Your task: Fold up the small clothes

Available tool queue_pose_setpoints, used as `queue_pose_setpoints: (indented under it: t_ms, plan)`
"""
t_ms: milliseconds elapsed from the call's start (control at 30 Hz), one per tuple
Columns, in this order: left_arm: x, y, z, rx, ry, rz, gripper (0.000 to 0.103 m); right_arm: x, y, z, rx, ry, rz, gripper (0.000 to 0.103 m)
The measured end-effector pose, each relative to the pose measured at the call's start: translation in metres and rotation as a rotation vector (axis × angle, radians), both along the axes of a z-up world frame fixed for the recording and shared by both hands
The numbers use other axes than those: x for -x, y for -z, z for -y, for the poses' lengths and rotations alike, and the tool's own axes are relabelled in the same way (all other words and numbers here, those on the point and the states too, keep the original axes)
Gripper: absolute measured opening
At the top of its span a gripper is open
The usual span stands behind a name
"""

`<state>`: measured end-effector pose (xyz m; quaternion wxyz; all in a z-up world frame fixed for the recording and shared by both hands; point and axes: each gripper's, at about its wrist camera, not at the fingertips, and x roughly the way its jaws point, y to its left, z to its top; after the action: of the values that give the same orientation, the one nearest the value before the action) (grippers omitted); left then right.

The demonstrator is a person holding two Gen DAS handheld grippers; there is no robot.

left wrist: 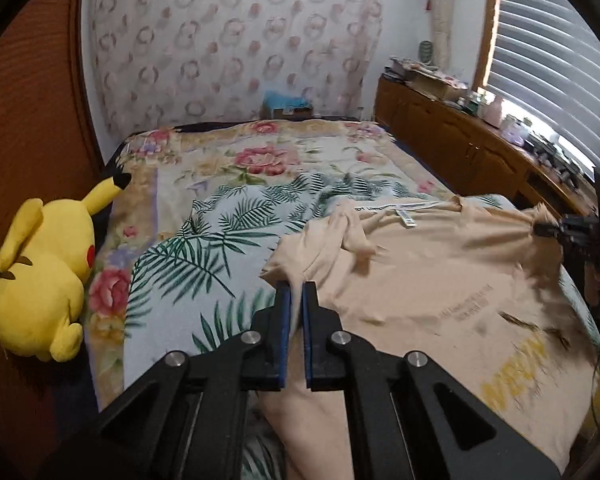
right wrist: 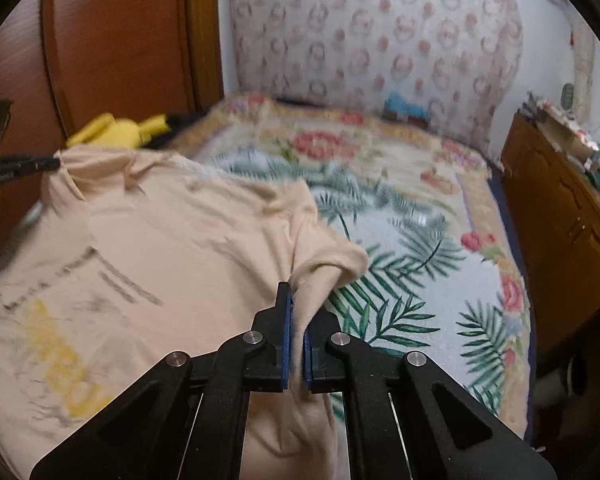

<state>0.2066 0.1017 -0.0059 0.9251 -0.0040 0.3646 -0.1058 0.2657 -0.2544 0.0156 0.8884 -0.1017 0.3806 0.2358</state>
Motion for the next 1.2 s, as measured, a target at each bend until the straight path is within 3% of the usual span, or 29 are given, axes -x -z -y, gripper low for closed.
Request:
queue_pose_setpoints:
  t_ms: [233, 400, 667, 933, 1067, 1200]
  plan:
    - [0.075, -0.030, 0.005, -0.015, 0.006, 0.098, 0.002, 0.070, -0.050, 0.008, -0.054, 0.004, 0.112, 0.002]
    - [0.143, -0.029, -0.007, 0.035, -0.022, 0.137, 0.002, 0.125, -0.064, 0.024, -0.082, 0.013, 0.133, 0.002]
    - [0.207, -0.002, -0.019, 0.118, -0.074, 0.131, 0.002, 0.196, -0.045, 0.038, -0.129, 0.009, 0.067, 0.002]
    - [0.254, -0.006, -0.022, 0.126, -0.090, 0.142, 0.002, 0.235, -0.054, 0.053, -0.122, 0.014, 0.070, 0.002]
    - [0.255, 0.006, -0.020, 0.088, -0.081, 0.088, 0.003, 0.251, -0.052, 0.060, -0.099, 0.016, 0.044, 0.002]
    - [0.248, 0.026, -0.017, 0.066, -0.073, 0.029, 0.010, 0.256, -0.023, 0.062, -0.048, 0.032, -0.035, 0.007]
